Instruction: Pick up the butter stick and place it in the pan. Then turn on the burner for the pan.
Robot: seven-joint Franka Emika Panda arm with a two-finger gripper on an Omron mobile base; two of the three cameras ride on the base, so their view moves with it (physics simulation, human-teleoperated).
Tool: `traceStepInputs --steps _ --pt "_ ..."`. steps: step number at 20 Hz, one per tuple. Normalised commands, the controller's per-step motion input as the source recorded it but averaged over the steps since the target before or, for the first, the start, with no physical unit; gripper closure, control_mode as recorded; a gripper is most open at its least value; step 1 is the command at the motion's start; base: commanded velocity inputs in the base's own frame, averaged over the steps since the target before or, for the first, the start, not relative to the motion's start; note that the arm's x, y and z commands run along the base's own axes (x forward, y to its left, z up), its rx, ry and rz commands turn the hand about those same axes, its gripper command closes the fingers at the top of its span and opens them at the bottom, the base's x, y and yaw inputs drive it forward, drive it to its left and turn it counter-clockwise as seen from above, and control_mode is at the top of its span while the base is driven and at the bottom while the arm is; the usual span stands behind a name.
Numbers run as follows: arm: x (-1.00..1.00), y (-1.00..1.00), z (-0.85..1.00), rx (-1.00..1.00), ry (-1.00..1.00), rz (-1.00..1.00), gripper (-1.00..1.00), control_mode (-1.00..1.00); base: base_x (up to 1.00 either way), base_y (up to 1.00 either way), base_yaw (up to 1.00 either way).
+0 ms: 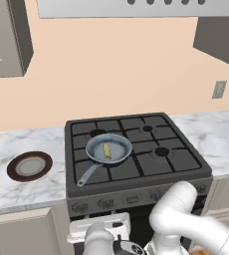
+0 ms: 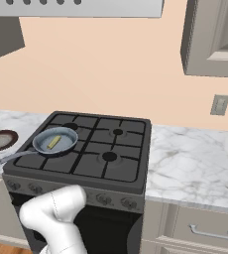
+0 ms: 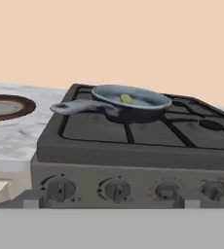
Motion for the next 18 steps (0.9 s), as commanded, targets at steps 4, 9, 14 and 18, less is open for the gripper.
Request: traceStepInputs --steps 4,9,14,18 --pt "0.31 -0.01 -0.22 0.05 -0.17 0.07 -1.00 -1.00 0.00 0.00 0.00" --pt "0.37 0.04 -0.27 0.06 -0.09 0.06 -1.00 -1.00 0.00 0.00 0.00" --pt "0.30 0.23 -0.35 0.02 0.00 0.00 -1.00 -1.00 0.00 0.00 0.00" --pt "0.25 0.33 -0.40 0.02 0.00 0.00 -1.00 -1.00 0.00 0.00 0.00"
